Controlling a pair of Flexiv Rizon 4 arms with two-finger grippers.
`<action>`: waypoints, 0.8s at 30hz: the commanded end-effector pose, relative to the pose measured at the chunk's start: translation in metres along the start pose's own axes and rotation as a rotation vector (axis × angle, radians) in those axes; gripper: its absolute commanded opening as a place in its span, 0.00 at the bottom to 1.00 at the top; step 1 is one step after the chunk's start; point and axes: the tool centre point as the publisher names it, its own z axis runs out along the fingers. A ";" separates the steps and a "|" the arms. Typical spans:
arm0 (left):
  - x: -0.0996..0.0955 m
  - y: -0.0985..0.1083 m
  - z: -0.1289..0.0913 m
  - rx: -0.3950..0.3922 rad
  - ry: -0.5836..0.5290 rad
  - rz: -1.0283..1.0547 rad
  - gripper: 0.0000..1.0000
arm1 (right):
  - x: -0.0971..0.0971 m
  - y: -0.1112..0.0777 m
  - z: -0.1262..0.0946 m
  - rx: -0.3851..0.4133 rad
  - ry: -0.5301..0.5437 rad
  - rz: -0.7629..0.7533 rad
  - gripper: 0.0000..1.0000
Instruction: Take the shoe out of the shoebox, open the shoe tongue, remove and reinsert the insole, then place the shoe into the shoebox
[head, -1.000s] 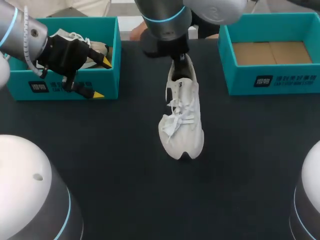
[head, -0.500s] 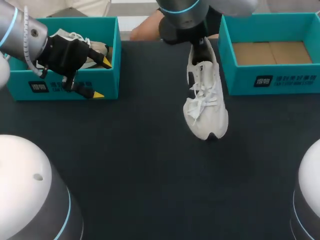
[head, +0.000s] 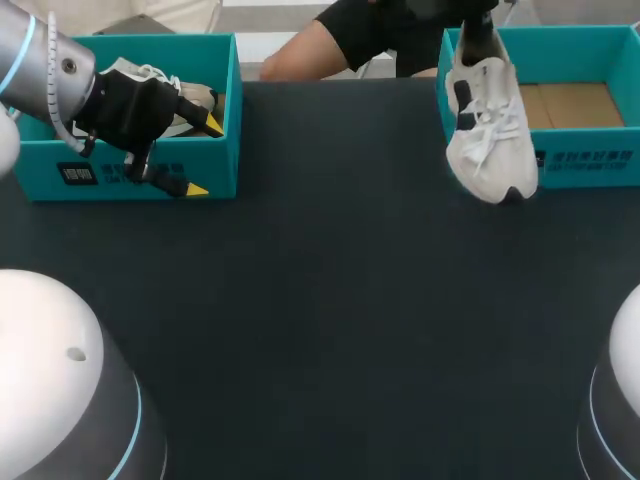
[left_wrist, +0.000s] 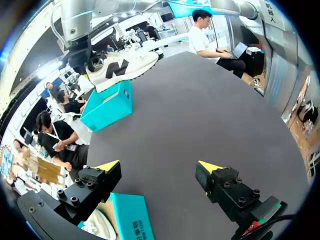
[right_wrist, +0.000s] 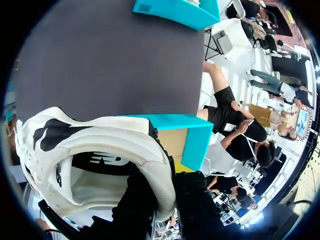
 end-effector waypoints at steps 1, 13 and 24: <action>0.001 0.000 0.000 -0.003 0.000 0.001 1.00 | -0.008 -0.025 0.000 -0.073 0.008 0.015 0.00; 0.001 0.000 0.000 -0.003 0.000 0.001 1.00 | -0.009 -0.030 -0.004 -0.053 -0.012 0.041 0.00; 0.001 0.000 0.000 -0.003 0.000 0.001 1.00 | -0.019 -0.081 0.018 0.001 0.018 0.082 0.00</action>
